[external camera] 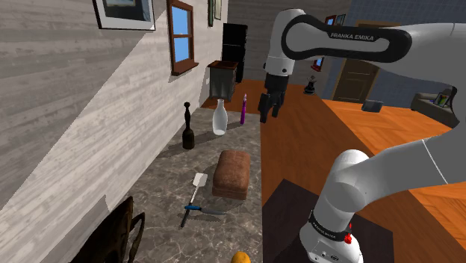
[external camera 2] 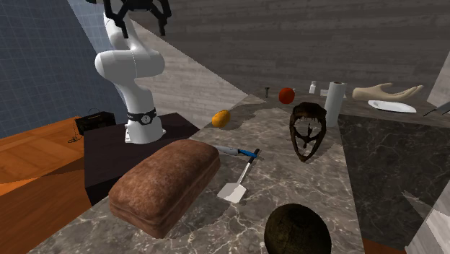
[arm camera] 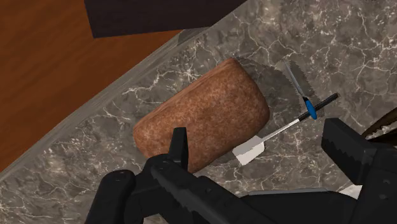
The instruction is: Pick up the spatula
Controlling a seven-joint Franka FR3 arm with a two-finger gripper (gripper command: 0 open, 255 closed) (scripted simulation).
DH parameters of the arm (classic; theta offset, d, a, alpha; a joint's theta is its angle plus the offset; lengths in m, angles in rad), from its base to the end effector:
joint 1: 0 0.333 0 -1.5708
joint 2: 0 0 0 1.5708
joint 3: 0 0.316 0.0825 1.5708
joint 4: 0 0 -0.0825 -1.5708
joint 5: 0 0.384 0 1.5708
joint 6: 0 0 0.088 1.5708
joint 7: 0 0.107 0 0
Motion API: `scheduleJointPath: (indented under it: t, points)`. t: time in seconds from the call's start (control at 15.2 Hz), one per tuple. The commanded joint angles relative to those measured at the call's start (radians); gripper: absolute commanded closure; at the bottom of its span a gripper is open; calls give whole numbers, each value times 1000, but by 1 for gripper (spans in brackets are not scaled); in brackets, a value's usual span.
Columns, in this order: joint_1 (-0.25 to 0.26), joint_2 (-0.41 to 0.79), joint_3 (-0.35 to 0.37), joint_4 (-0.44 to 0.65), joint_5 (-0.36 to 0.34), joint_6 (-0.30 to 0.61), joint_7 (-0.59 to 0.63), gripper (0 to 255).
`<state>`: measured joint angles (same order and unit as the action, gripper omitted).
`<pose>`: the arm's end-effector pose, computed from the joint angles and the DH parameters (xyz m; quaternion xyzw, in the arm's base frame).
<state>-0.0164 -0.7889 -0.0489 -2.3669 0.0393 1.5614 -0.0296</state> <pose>0.3042 -0.0200 0.5854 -0.9992 0.0105 0.0071 0.0373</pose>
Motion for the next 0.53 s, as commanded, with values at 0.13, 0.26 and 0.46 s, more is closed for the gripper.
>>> scheduleJointPath:
  t: [0.13,0.26,0.46]
  points:
    - [-6,7,42,-46,29,54,81,0]
    - [-11,23,84,-86,58,111,161,0]
    - [-16,62,149,-133,100,200,280,0]
